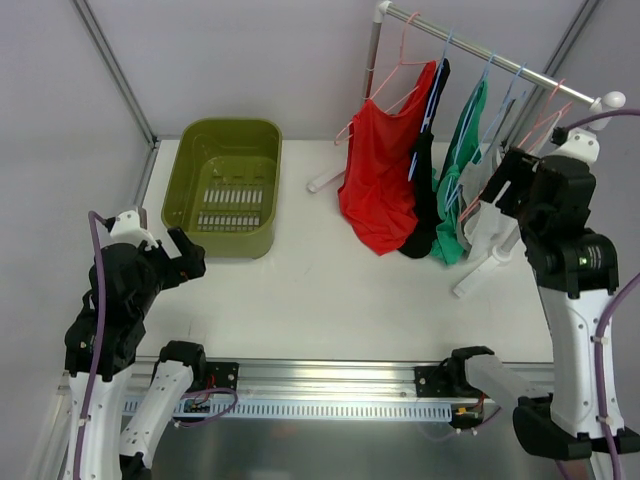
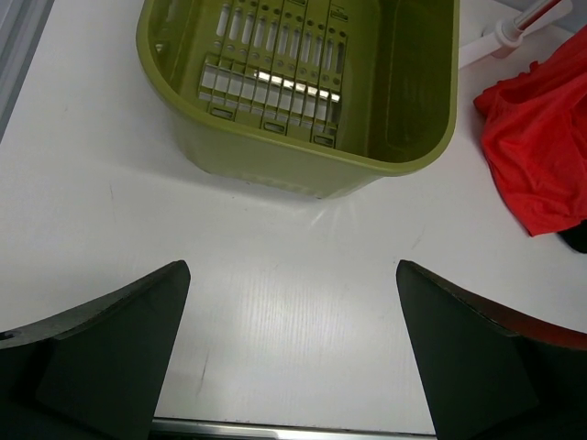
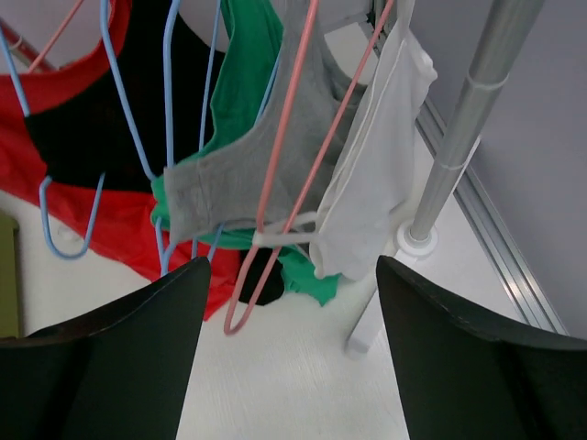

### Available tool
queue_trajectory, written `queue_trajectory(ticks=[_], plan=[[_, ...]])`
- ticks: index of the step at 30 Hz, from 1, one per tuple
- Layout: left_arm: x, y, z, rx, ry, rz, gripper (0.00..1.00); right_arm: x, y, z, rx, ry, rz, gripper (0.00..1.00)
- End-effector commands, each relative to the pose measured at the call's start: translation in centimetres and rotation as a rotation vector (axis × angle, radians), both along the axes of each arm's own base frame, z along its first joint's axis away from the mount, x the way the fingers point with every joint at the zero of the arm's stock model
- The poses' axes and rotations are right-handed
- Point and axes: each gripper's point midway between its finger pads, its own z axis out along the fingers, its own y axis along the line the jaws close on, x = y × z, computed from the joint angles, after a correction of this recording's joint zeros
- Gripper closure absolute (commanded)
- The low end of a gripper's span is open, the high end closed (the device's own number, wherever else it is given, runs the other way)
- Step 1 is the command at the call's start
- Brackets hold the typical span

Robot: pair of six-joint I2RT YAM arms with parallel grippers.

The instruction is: Remove the tank top from the hanger

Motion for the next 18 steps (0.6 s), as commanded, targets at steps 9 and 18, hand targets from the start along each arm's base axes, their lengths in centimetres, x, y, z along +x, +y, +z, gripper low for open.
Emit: queue_trajectory(ticks=[9, 18], plan=[[0.5, -0.5, -1.2, 0.006, -0.015, -0.034, 0.01, 7.0, -3.2, 2.7, 0.003, -0.093, -0.182, 0.39], [0.8, -0.9, -1.8, 0.000, -0.011, -0.053, 0.01, 9.5, -4.1, -0.6, 0.021, -0.068, -0.224, 0.71]])
